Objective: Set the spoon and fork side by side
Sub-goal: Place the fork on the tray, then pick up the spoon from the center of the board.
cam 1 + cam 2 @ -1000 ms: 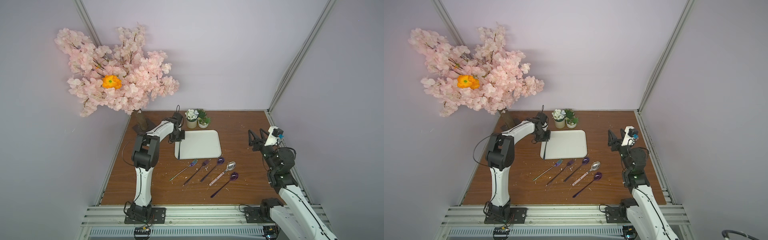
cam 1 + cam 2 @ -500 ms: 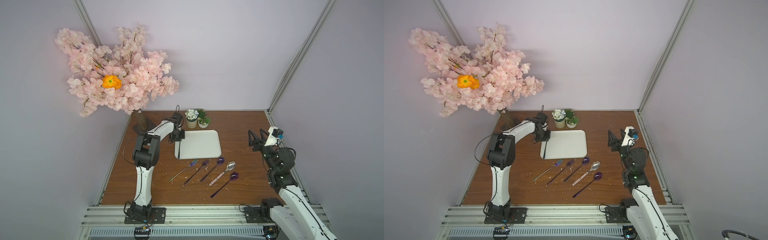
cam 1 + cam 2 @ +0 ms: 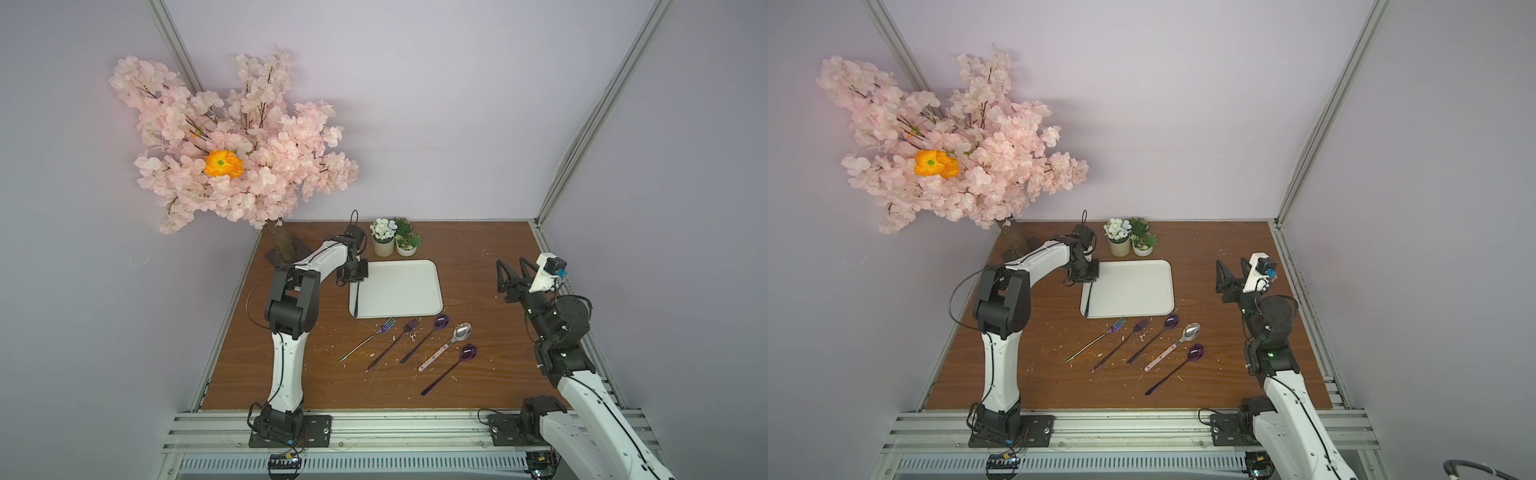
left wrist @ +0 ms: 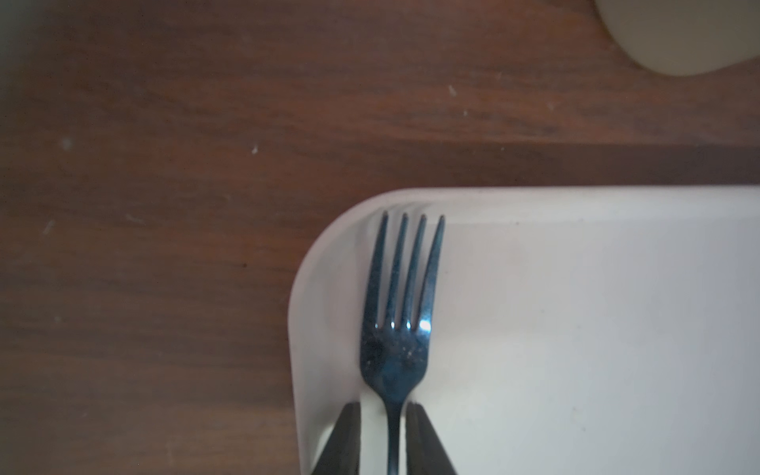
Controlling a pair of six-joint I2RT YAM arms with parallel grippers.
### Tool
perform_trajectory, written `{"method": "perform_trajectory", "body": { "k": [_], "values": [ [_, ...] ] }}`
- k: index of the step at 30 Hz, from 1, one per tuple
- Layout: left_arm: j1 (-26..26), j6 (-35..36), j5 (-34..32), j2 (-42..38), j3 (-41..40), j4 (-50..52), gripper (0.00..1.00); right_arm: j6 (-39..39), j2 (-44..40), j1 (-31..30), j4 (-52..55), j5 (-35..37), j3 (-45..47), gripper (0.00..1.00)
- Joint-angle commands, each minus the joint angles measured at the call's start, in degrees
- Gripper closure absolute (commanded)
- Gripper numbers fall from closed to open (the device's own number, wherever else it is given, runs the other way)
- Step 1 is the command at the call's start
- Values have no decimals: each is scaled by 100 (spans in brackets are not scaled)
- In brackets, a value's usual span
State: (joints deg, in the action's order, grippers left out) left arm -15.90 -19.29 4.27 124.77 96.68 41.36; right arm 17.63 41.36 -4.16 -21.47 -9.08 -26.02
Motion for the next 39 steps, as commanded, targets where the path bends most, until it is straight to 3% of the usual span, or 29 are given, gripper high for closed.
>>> {"method": "perform_trajectory", "body": {
  "k": [1,8,19,28,32,39],
  "values": [
    [64,-33,24,-154,-19,14,70,50,-42,-6,-138,-6,80,28],
    [-10,-44,22,-527,-71,3,58,53,-40,-6,-130,-14,71,28],
    [-191,87,-226,-899,-631,-43,56,56,-76,-6,-120,-15,71,28],
    [-725,92,-939,-2580,-1116,-50,41,58,-8,-6,-135,-10,80,28],
    [-1374,461,-981,-3395,-1709,-39,38,104,65,-6,-164,-2,79,28],
    [-3436,321,-1074,-3787,-2975,-32,36,86,162,-3,-40,213,-16,28]
  ]
}}
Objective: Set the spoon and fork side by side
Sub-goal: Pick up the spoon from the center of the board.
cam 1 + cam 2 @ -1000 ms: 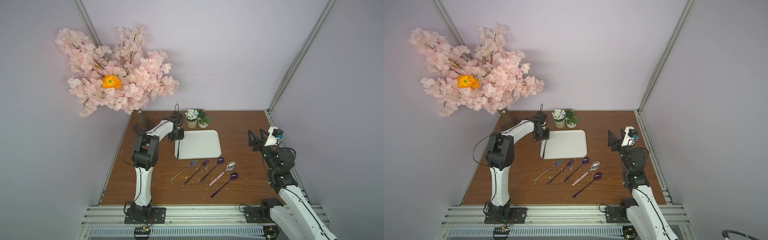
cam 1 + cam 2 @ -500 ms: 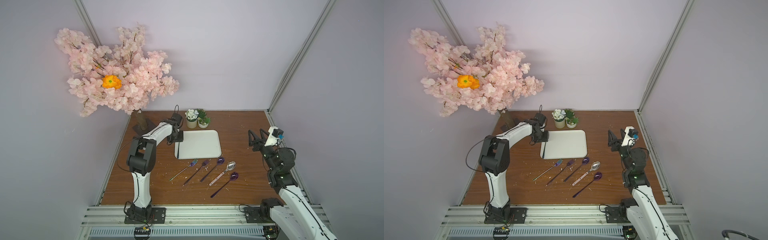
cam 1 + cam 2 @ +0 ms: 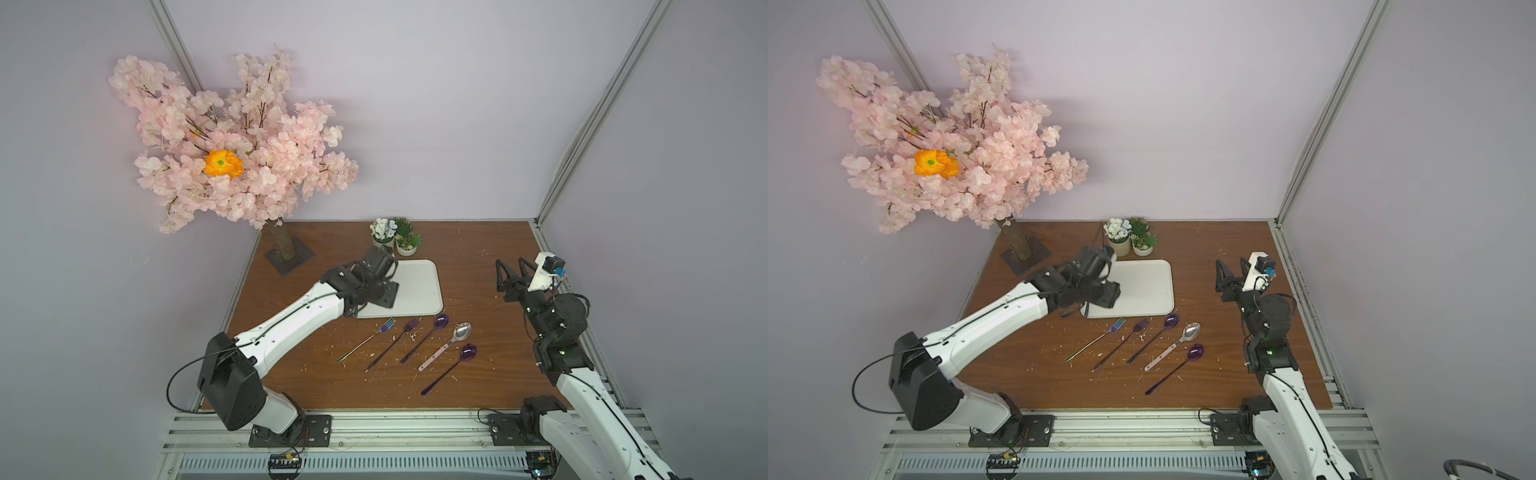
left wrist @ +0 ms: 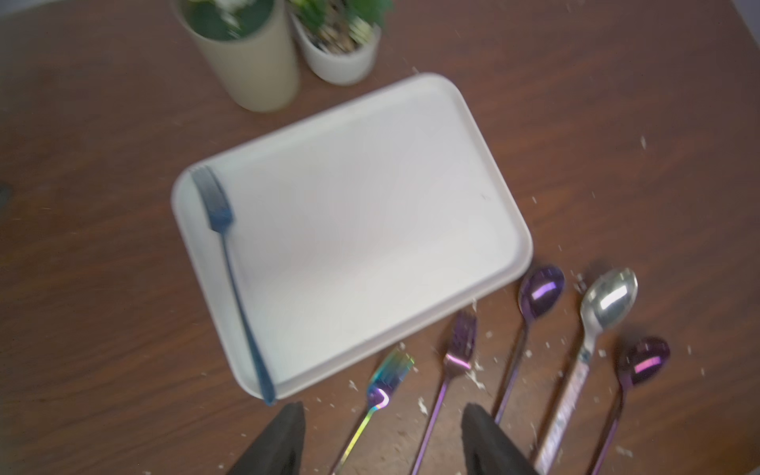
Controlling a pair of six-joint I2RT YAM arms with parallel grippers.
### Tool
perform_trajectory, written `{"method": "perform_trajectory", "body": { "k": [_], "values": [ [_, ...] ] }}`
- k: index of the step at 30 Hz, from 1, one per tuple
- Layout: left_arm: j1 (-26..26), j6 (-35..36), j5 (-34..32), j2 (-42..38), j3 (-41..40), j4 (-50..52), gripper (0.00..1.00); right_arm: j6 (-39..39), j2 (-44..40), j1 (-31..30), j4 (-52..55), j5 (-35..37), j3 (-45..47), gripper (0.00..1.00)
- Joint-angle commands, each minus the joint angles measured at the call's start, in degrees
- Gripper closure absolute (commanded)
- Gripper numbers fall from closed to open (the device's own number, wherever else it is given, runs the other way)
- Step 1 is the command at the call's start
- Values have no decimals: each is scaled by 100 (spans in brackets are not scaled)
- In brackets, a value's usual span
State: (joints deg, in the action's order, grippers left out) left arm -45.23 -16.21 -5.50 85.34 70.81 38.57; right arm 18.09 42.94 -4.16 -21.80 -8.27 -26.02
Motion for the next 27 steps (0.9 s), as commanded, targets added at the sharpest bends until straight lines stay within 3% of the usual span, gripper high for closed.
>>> {"method": "perform_trajectory", "body": {
  "k": [1,5,11,18,27],
  "values": [
    [-768,9,-142,233,-445,242,36,50,6,-3,-22,136,-9,28],
    [-1154,-83,-101,716,-272,203,38,57,57,-2,-63,133,-15,28],
    [-1164,269,395,1435,251,-326,43,32,57,2,-42,193,-11,29],
    [-1171,542,518,2465,1118,-359,44,20,14,3,-43,199,18,29],
    [-1020,479,889,3036,1357,-350,49,36,-40,1,-52,178,62,29]
  ]
}}
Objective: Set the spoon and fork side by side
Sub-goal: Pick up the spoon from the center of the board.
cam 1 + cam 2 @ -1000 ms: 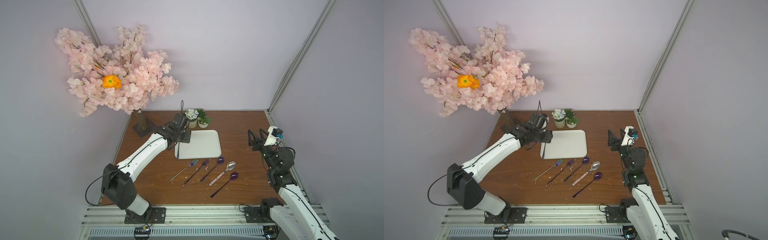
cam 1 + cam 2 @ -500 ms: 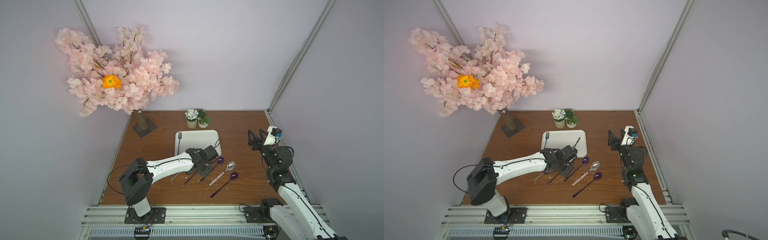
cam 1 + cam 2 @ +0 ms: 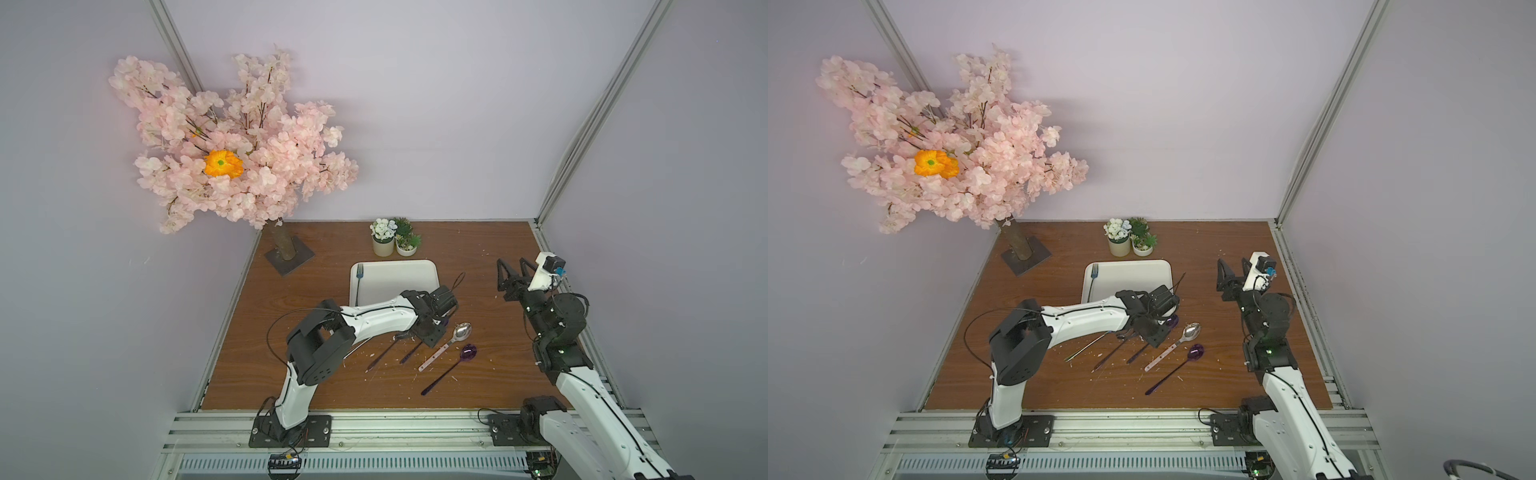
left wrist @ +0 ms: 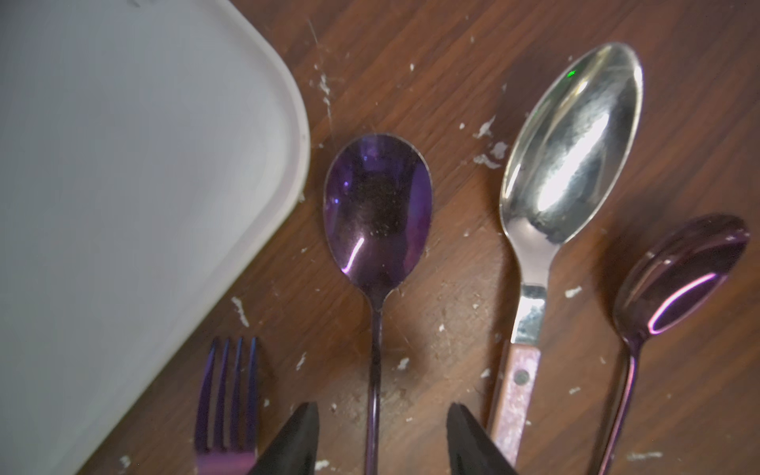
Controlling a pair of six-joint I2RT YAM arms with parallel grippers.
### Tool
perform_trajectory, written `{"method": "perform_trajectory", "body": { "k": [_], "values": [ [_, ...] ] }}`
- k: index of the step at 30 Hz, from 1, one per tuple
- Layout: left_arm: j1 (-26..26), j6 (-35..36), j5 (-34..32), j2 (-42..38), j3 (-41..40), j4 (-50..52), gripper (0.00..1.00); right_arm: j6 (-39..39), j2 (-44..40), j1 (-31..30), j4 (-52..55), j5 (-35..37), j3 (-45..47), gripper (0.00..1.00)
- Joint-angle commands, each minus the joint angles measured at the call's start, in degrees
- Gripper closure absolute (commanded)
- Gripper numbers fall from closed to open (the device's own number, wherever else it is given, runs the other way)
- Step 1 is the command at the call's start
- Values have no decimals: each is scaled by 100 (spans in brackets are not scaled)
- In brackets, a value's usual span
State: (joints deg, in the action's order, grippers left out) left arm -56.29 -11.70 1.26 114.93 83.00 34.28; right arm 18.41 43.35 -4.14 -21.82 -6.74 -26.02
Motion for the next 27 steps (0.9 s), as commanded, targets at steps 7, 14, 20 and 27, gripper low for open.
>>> {"method": "perform_trajectory", "body": {
  "k": [7,14,20,27],
  "values": [
    [92,-5,173,252,92,104,54,10,-118,1,-59,22,88,29],
    [192,-48,27,312,-94,114,60,10,-171,1,-59,24,97,29],
    [197,52,161,356,-91,114,74,9,-187,1,-60,28,105,29],
    [121,15,-37,383,-138,165,74,6,-203,-2,-59,35,97,29]
  ]
}}
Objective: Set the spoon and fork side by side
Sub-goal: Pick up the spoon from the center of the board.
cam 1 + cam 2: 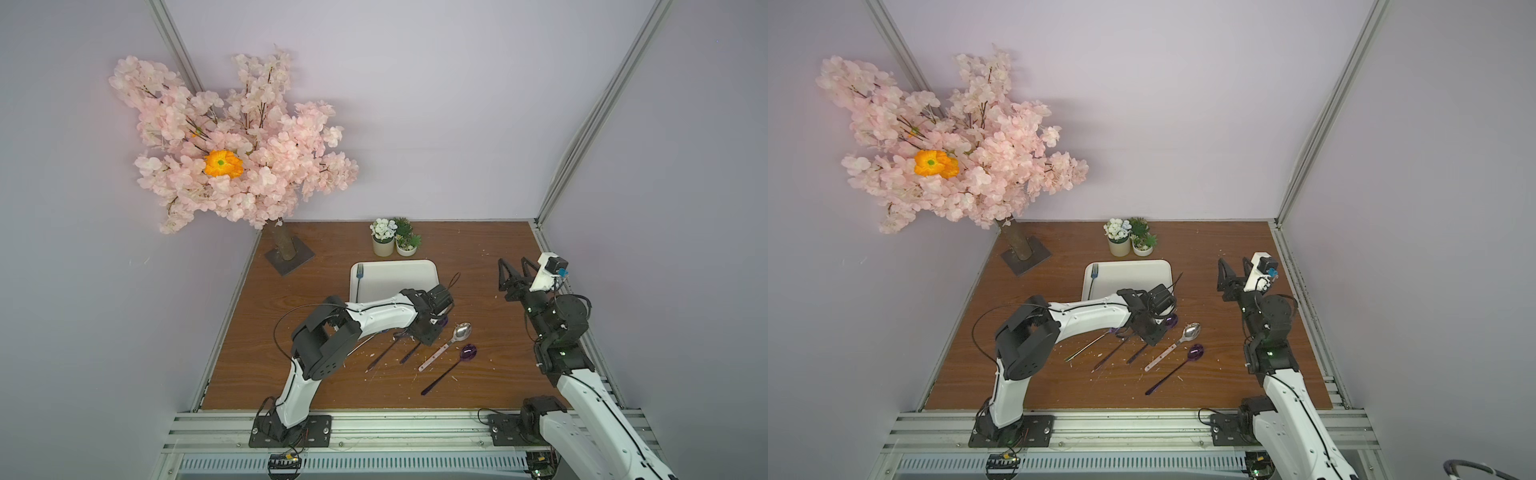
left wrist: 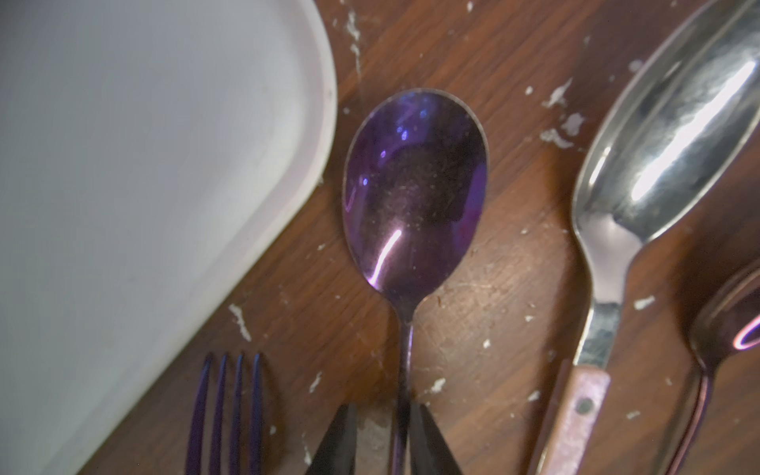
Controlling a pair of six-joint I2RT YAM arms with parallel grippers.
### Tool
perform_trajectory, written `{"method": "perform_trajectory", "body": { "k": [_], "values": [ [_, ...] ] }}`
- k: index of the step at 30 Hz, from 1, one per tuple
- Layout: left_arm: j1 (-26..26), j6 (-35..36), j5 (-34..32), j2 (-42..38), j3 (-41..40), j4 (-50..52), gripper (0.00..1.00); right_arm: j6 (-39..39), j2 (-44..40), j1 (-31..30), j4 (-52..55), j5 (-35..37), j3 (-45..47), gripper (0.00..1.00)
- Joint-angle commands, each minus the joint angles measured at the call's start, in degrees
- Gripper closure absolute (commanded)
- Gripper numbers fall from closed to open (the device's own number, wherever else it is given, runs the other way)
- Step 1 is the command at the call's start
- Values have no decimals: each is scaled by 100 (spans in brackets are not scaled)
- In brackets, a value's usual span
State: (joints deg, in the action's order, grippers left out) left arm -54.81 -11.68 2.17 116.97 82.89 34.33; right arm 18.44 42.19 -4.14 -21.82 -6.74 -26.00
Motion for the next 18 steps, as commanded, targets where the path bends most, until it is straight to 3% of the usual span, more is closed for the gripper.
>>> {"method": "perform_trajectory", "body": {
  "k": [1,18],
  "values": [
    [-63,-3,-195,192,-139,168,75,8,-83,1,-59,40,95,29],
    [-223,-72,-376,-149,-293,285,99,12,-115,-3,-85,76,112,29]
  ]
}}
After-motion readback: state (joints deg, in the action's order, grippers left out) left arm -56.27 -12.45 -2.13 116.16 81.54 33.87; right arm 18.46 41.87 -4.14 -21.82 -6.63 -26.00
